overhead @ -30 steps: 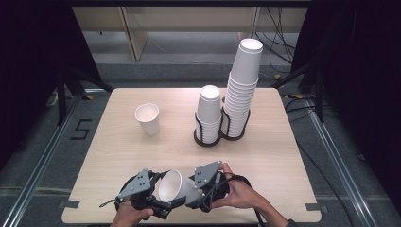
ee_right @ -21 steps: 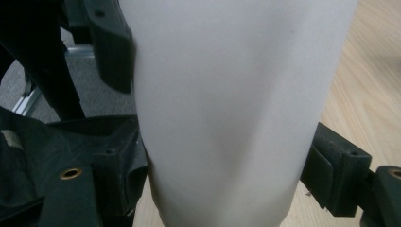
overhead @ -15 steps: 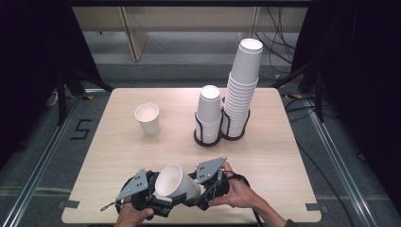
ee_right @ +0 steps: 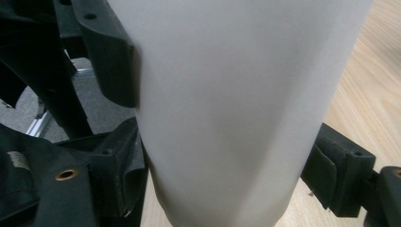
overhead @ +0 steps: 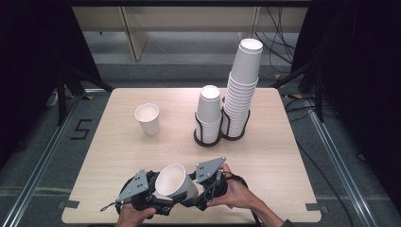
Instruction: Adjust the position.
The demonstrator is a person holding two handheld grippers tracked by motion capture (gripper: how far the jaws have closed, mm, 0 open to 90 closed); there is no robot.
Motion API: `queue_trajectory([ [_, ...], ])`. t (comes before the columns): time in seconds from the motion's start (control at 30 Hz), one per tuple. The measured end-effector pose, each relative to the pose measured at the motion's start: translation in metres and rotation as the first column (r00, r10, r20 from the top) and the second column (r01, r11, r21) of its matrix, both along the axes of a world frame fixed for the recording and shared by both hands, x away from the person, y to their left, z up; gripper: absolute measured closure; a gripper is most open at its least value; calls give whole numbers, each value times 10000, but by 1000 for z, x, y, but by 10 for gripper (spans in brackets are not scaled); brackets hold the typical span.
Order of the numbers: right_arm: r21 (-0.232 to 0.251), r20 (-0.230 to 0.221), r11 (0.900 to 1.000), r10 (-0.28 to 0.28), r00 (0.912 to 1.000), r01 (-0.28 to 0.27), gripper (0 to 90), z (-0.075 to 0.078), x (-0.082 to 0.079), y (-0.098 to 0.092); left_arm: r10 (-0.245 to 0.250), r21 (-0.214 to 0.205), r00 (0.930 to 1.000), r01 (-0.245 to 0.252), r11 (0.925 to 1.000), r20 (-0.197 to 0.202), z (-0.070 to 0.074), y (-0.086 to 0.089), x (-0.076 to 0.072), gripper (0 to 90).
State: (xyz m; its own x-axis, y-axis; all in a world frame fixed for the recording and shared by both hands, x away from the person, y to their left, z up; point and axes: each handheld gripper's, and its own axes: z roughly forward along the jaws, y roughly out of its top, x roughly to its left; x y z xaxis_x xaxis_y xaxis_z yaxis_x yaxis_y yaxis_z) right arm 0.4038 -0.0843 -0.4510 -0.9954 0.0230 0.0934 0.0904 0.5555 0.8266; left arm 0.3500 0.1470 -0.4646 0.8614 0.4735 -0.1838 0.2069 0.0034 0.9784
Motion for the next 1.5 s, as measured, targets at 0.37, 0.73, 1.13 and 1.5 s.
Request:
queue_trajectory([
  [0.37, -721, -128, 9960, -539, 9985, 528, 164, -7, 3, -12, 428, 178, 9989, -432, 9989, 190, 3, 7, 1, 157],
  [0.73, -851, 69, 9857, -1456, 9893, 1456, 167, -7, 6, -39, 1078, 272, 9937, -1087, 9937, 310, 3, 15, 6, 157],
  [1.13, -873, 420, 9687, -2295, 9724, 2324, 164, -7, 6, -56, 2754, 1227, 9605, -2783, 9526, 409, 2, 24, 11, 156],
  [1.5, -1069, 498, 9583, -2611, 9640, 2650, 164, -10, 4, -64, 3973, 1958, 9166, -3980, 8962, 447, -1, 37, 18, 155],
])
